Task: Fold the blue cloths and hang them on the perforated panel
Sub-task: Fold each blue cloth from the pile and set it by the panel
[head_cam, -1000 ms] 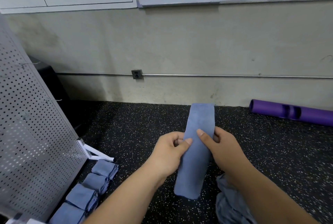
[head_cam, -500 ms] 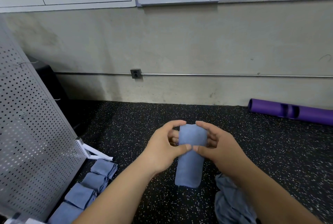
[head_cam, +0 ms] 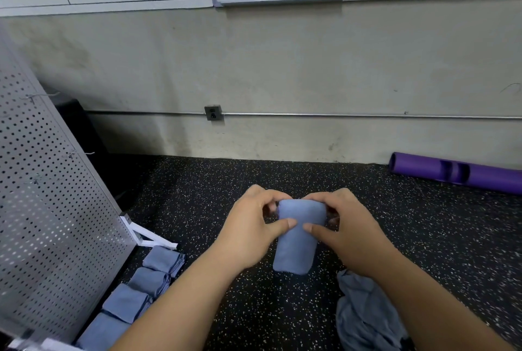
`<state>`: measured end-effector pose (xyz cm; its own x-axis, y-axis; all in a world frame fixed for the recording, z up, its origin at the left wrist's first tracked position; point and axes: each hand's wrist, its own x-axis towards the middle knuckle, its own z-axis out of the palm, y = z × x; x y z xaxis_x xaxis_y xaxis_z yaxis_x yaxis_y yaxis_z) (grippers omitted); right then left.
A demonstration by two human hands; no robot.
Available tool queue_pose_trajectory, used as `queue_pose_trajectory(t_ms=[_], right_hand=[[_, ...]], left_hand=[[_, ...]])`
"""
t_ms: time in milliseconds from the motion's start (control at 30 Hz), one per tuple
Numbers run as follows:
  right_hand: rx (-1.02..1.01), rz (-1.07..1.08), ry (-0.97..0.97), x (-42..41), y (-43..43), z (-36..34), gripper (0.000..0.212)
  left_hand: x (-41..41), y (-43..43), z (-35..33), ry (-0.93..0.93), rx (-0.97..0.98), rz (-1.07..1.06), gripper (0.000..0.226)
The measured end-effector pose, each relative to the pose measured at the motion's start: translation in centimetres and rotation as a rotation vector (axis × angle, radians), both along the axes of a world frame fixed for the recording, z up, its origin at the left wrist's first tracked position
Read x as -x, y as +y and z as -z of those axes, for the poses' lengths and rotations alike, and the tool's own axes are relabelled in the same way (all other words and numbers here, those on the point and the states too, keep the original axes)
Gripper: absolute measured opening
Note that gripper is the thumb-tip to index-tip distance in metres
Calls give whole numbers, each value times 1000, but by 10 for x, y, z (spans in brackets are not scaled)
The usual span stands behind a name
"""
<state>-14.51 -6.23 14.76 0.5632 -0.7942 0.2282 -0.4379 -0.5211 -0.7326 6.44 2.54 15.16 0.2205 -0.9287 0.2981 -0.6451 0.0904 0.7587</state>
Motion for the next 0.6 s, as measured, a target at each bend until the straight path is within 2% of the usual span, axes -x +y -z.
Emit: queue_pose_trajectory(t_ms=[67,167,233,300,400,500,600], right_hand=[[15,-14,-7,2,-2,-2,43],[-82,-73,-102,3,-3,-7,38],[-166,-79,-200,2,-3,-8,38],[-265,-59,-333,-1,-2,-8,36],[-336,-3,-455,-2,-1,-8,36],[-365,16,-484,-3,2,-8,45],[-467,-64,-417,-1,2,-7,67]], left_hand=[[-2,0,2,43,-3,23,38],[0,-2,4,194,-58,126,47],[1,-2,5,261,-146,191,60],[4,-1,8,247,-224,219,69],[6,-2,14,286,-252,217,59],[5,-6,16,388,-225,188,50],[3,-6,18,508,-210,145,50]])
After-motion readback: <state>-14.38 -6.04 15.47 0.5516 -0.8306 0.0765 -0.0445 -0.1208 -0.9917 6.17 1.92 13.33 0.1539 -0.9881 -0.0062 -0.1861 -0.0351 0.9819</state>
